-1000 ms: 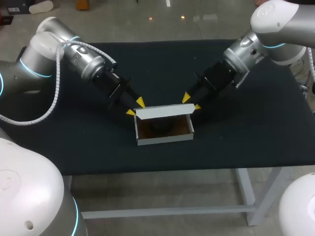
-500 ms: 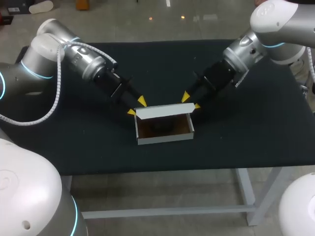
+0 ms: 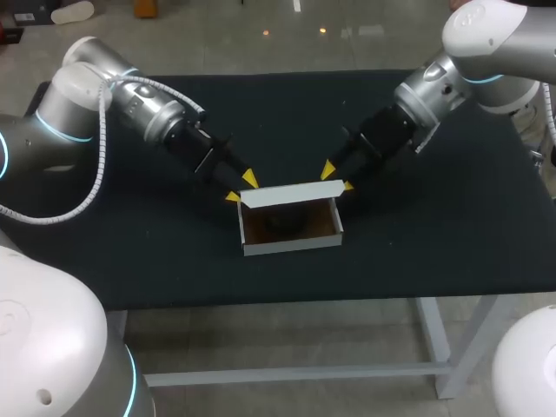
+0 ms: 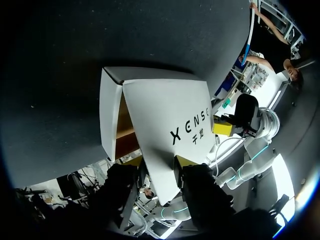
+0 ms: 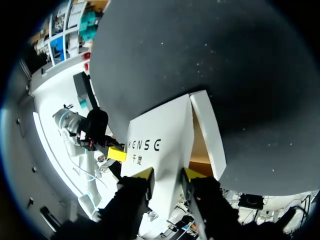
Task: Assemble the packaging by folding the flat box into shape, placing the metal phone stand inside, and closing the box properly
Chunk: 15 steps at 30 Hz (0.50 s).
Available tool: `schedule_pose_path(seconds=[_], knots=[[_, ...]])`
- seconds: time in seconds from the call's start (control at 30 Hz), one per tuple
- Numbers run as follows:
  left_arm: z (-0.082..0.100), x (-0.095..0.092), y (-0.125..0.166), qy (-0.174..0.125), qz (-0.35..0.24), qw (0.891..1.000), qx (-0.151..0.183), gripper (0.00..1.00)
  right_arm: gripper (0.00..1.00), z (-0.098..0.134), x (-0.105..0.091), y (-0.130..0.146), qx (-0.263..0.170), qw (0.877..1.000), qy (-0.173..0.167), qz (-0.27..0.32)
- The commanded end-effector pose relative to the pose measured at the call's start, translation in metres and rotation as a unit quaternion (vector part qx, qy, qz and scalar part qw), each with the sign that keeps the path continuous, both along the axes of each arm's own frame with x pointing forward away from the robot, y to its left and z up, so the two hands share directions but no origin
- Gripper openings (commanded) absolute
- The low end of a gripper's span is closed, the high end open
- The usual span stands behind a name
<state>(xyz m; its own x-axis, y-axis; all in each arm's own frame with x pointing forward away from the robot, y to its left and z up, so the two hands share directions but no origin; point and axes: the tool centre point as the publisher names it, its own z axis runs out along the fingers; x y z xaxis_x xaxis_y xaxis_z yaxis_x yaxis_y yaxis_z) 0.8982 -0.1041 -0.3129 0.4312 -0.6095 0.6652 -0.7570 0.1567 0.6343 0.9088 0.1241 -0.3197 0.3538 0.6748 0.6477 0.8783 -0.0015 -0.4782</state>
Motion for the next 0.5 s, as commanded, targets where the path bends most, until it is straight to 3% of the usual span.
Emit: schedule_pose_path(seconds=[0.03,0.5], knots=[[0.0004,0.0014,-0.0082,0.000,-0.002,1.000,0.001,0.38,0.38,-0.0003,-0.0002,0.0071,0.001,1.000,-0.001,-0.001],[-0.0007,0.0028,-0.0078,-0.001,-0.001,1.000,0.004,0.36,0.36,-0.0010,-0.0020,0.0093,-0.010,1.000,-0.004,-0.013]])
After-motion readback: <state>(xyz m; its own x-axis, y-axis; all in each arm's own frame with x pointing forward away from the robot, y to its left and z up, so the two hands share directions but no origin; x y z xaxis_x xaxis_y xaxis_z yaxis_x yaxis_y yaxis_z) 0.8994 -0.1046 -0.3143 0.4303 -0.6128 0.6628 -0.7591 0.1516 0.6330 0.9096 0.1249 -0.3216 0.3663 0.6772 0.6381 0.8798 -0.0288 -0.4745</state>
